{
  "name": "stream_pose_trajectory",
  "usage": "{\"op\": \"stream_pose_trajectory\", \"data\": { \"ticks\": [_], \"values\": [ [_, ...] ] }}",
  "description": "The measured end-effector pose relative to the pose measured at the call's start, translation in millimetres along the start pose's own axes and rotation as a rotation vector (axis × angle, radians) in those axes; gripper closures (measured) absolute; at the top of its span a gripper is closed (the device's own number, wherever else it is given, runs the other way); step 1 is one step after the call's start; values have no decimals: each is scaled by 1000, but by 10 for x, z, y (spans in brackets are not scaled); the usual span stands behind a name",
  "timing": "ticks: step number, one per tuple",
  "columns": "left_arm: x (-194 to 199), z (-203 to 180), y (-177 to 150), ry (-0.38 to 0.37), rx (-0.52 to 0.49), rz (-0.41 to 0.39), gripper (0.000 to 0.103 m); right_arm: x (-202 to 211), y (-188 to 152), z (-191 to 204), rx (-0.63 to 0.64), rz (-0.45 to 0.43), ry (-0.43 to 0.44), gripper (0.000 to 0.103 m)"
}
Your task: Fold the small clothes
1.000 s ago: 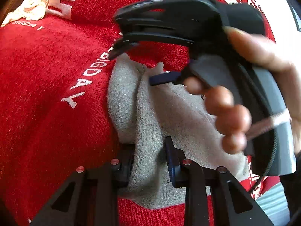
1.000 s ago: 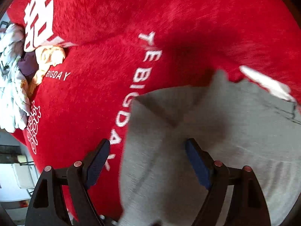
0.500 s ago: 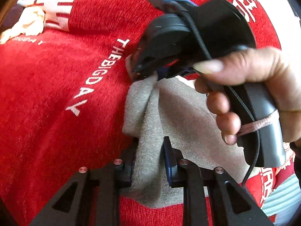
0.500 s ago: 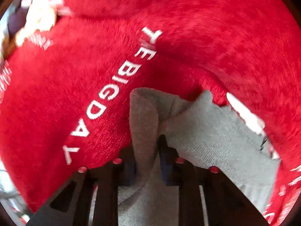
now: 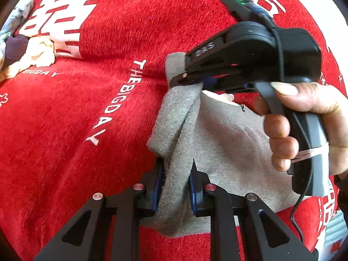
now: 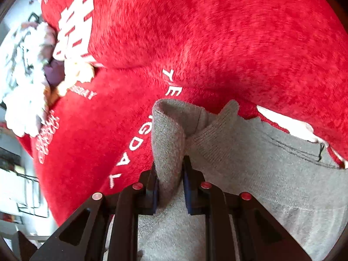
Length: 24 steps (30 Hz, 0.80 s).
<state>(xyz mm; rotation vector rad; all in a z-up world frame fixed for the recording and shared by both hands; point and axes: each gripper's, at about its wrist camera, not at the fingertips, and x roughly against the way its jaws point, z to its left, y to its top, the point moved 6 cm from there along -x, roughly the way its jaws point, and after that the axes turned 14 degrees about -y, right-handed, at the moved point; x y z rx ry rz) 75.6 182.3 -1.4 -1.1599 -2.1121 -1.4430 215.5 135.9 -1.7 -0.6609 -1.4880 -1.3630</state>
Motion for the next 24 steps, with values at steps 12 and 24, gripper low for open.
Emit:
{"op": "stream_pose_trajectory", "data": {
  "ticks": [12, 24],
  "values": [
    [63, -424, 15, 90, -91, 5, 81, 313, -156, -488, -93, -89, 139, 83],
    [-71, -1070, -81, 138, -203, 30, 81, 657, -358, -1048, -140, -181, 244, 83]
  ]
}}
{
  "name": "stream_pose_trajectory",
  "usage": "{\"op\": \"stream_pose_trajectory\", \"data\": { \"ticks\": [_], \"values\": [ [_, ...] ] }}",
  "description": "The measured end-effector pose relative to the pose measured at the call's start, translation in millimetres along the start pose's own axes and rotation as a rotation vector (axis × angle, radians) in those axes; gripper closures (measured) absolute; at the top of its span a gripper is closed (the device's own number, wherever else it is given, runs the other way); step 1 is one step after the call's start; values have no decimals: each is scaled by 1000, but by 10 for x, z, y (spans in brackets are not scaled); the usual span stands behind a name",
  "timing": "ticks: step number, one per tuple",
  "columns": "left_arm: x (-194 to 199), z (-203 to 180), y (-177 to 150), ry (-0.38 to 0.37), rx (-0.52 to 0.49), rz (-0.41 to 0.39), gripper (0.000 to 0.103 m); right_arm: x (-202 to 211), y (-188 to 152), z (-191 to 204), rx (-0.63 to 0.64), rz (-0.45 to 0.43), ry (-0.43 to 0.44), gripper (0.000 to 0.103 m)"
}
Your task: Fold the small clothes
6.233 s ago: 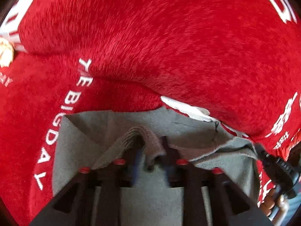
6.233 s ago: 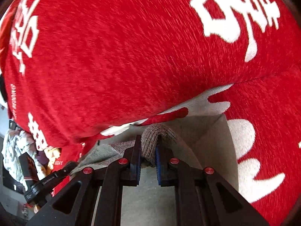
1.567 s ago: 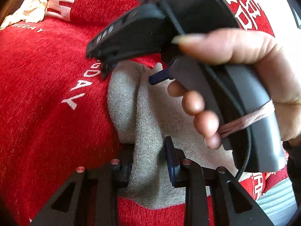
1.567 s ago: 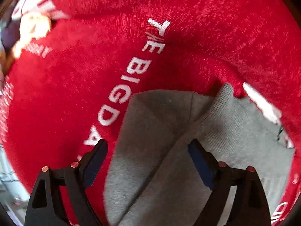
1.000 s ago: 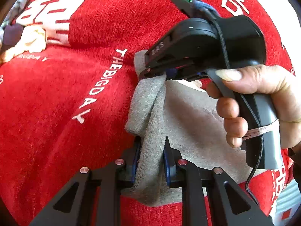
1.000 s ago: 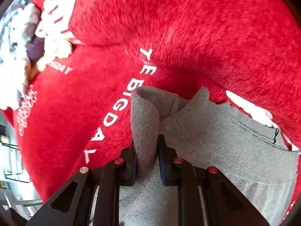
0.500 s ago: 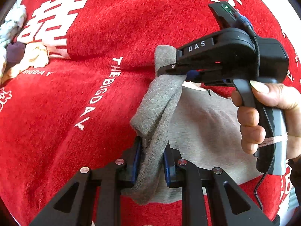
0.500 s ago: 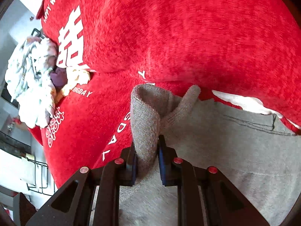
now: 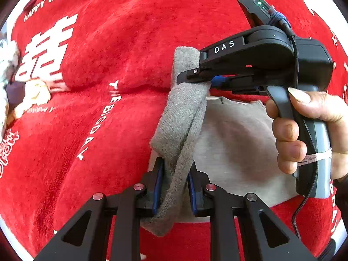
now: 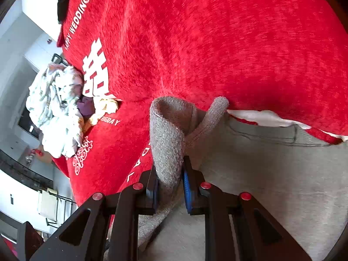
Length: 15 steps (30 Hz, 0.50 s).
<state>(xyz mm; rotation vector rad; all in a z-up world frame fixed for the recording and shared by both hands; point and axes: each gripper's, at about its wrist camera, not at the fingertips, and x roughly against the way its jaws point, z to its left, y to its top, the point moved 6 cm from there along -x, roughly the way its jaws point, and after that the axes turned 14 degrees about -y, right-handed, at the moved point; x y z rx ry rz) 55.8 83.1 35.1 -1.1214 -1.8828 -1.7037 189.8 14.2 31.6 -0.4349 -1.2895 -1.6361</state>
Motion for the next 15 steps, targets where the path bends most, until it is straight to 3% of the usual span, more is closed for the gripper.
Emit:
{"op": "stream_pose_trajectory", "data": {
  "ticks": [8, 15],
  "values": [
    [-170, -536, -74, 127, -99, 32, 81, 244, -127, -396, -16, -33, 21, 83],
    [-254, -954, -66, 112, -138, 44, 81, 453, -176, -762, -50, -70, 41, 83]
  ]
}}
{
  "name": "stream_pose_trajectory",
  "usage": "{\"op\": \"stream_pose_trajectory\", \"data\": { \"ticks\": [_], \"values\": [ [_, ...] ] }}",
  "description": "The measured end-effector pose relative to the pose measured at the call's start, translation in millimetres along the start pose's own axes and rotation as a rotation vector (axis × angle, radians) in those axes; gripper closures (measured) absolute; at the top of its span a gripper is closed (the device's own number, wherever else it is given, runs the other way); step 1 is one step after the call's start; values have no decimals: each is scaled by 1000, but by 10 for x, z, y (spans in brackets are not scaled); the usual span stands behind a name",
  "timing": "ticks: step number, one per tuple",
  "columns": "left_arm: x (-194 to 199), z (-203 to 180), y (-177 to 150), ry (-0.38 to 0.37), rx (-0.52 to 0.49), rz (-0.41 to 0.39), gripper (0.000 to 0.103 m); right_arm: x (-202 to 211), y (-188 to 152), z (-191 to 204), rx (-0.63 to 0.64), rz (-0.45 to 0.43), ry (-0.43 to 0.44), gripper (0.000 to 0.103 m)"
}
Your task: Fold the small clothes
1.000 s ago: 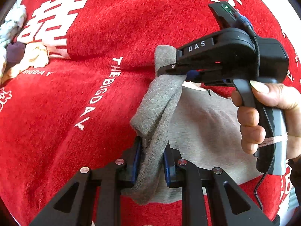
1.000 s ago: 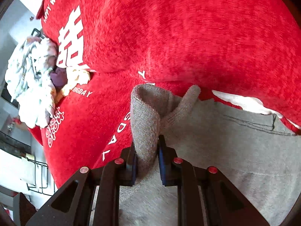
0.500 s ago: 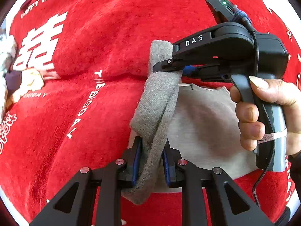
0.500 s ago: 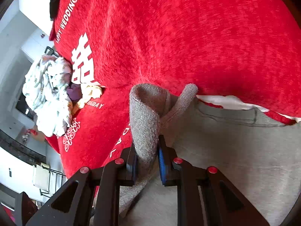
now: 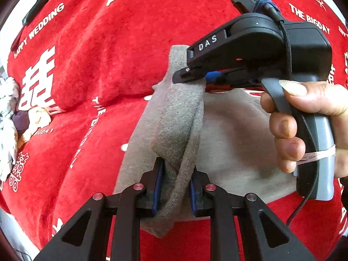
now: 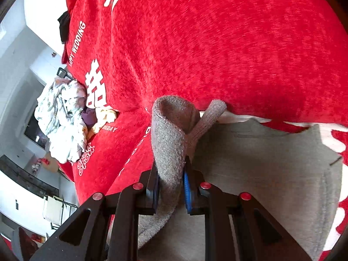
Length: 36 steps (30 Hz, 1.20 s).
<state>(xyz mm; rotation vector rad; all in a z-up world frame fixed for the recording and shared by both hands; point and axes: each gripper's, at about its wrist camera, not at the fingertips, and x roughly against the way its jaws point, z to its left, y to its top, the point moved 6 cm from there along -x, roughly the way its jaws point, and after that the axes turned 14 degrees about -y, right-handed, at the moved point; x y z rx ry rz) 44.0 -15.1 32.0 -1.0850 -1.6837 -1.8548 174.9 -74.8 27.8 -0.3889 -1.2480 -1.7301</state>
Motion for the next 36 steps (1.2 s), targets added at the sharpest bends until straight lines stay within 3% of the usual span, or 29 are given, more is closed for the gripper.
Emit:
{"op": "stream_pose_trajectory", "data": {
  "ticks": [14, 21, 36],
  "values": [
    [-119, -865, 82, -57, -85, 35, 81, 411, 23, -650, -22, -31, 28, 84],
    [-164, -1114, 101, -62, -113, 51, 81, 549, 14, -856, -17, -43, 34, 84],
    [-478, -1484, 80, -167, -131, 127, 81, 573, -100, -1403, -78, -27, -19, 84]
  ]
}}
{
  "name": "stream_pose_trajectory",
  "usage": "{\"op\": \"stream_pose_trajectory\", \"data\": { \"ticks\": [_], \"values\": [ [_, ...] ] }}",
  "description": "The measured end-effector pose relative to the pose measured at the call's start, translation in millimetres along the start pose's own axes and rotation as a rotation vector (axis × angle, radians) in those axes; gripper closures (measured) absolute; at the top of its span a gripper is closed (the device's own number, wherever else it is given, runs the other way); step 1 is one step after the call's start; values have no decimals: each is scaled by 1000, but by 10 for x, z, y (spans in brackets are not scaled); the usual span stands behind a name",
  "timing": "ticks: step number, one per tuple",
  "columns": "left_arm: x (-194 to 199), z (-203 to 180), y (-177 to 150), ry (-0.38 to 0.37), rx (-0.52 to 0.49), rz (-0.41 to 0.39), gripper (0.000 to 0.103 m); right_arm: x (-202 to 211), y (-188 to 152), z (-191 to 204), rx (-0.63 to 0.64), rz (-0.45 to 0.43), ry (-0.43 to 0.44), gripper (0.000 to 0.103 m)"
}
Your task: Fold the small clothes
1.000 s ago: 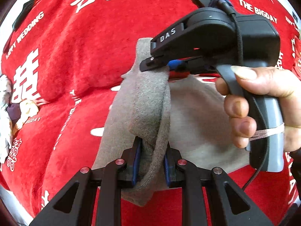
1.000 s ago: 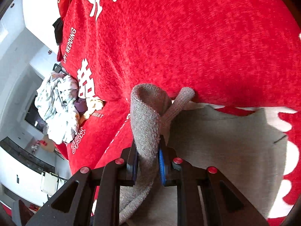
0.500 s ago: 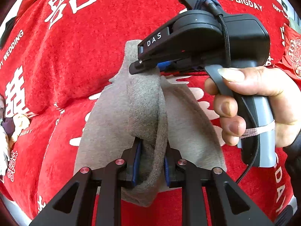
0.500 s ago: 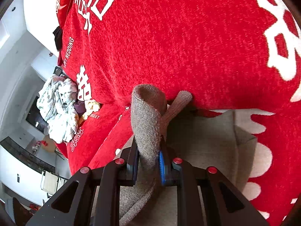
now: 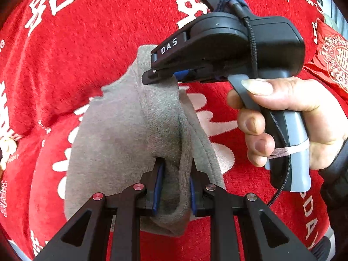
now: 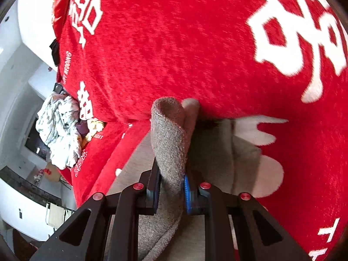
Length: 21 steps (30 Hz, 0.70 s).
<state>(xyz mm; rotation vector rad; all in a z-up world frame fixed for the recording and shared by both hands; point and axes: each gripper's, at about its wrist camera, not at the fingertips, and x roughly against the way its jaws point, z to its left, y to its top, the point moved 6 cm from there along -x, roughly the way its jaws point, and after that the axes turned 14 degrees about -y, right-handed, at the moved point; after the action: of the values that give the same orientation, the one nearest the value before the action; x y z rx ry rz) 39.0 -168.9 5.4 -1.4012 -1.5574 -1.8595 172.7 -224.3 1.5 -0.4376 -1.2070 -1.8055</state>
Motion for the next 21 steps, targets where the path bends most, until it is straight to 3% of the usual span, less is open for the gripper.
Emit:
{"op": "stream_pose_trajectory", "data": {
  "ticks": [7, 11, 13, 15, 17, 19, 21],
  "values": [
    [-122, -13, -59, -80, 16, 9, 81, -135, -130, -297, -56, 41, -21, 83],
    [-69, 62, -59, -197, 73, -12, 79, -193, -179, -474, -127, 68, -31, 80],
    [-24, 110, -69, -273, 116, -2, 62, -145, -164, -606, -178, 62, -65, 70],
    [101, 123, -76, -325, 147, -21, 32, -9, -137, -718, -220, 27, -108, 69],
    [313, 130, -78, -333, 140, -78, 21, 194, -98, -721, -216, -26, -145, 69],
    [472, 131, -92, -368, 123, -109, 21, 355, -72, -594, -173, -60, -147, 68],
    [605, 193, -50, -390, 118, -137, 21, 439, -48, -430, -126, -70, -129, 55]
  ]
}}
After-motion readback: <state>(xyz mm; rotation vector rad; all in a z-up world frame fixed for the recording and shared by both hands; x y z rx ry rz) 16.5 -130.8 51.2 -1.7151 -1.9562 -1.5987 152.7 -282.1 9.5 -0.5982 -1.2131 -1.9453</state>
